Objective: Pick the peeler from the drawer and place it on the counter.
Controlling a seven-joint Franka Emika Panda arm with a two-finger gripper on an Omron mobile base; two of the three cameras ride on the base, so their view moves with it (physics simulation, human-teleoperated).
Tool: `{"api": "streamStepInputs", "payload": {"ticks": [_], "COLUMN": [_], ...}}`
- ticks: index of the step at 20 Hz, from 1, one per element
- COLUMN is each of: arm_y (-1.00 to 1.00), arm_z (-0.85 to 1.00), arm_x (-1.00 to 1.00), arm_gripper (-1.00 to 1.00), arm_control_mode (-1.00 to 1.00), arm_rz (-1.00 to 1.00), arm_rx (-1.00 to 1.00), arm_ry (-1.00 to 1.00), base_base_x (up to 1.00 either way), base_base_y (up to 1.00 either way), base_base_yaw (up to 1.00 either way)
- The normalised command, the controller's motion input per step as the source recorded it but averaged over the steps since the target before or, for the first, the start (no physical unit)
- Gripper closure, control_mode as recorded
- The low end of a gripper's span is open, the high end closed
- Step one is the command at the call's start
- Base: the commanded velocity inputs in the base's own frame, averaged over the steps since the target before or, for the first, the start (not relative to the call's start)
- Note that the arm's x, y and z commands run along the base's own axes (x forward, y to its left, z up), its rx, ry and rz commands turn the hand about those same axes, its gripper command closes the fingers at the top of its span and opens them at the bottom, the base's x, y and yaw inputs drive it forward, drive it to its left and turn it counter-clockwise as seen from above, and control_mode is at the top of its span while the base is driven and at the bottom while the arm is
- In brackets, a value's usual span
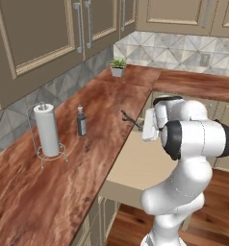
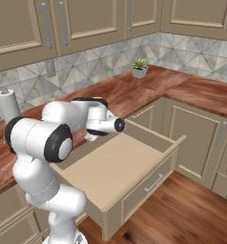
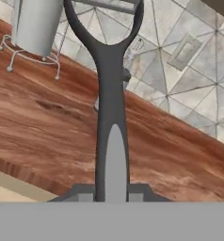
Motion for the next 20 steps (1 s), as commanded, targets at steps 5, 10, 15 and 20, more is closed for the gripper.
{"api": "streamStepInputs", "payload": {"ticks": [5, 10, 15, 20], "arm_y": [0.75, 0.47, 0.52, 0.63], "arm_z": [0.38, -0.51, -0.93, -0.95], "arm_x": [0.31, 0.07, 0.01, 0.07], "arm_gripper": [1.0, 1.0, 1.0, 1.0], "arm_control_mode": [-1.0, -1.0, -1.0, -1.0], "arm_rz": [0.32, 0.23, 0.22, 0.19], "arm_rx": [-0.07, -0.19, -0.27, -0.3], "arm_ry": [0.54, 0.3, 0.11, 0.0], "base_base_x": [0.0, 0.0, 0.0, 0.0], "base_base_y": [0.0, 0.0, 0.0, 0.0], "base_base_yaw": [0.0, 0.0, 0.0, 0.0]}}
